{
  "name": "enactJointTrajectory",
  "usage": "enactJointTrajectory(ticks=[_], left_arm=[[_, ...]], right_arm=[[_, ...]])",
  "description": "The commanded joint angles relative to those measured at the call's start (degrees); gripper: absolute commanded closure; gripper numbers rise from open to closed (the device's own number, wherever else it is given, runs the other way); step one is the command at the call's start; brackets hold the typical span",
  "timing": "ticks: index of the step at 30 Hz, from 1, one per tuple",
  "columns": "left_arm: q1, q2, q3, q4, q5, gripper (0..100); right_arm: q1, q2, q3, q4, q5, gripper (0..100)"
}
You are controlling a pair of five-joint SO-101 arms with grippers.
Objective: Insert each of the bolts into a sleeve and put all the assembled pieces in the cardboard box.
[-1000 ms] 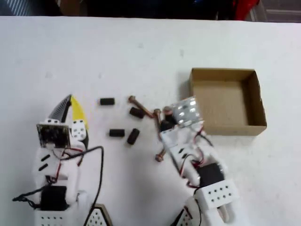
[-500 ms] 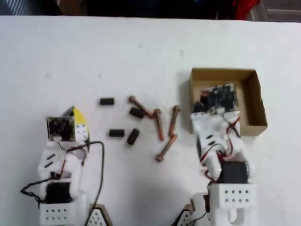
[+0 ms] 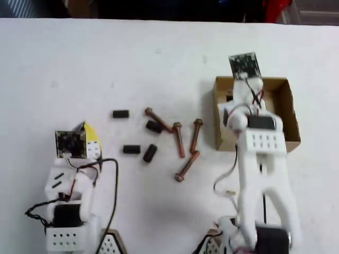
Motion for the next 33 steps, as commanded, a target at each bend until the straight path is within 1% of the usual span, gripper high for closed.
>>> enactJointTrajectory(ticks=[1, 8, 16, 19, 22, 24, 29, 33], left_arm=[[-0.4, -0.4, -0.09, -1.67, 0.26, 98], [-0.4, -0.4, -0.09, -1.67, 0.26, 98], [-0.4, -0.4, -0.09, -1.67, 0.26, 98], [-0.4, -0.31, -0.09, -1.67, 0.26, 98], [-0.4, -0.31, -0.09, -1.67, 0.26, 98], [-0.4, -0.31, -0.09, -1.58, 0.26, 98], [-0.4, -0.22, -0.09, -1.58, 0.26, 98], [-0.4, -0.22, -0.09, -1.58, 0.26, 98]], right_arm=[[2.07, 12.26, -12.22, -0.04, 0.62, 98.1], [3.56, 27.47, -22.24, 0.04, 0.62, 98.1], [3.03, 39.69, -28.84, 0.04, 0.7, 98.0], [3.03, 42.86, -30.68, 0.13, 0.7, 94.7], [3.03, 44.0, -31.21, 0.13, 0.7, 86.6], [2.95, 44.09, -31.21, 0.13, 0.7, 83.1], [2.77, 41.89, -32.09, 0.22, 0.7, 84.0], [1.54, 35.65, -32.18, 3.38, 0.7, 83.9]])
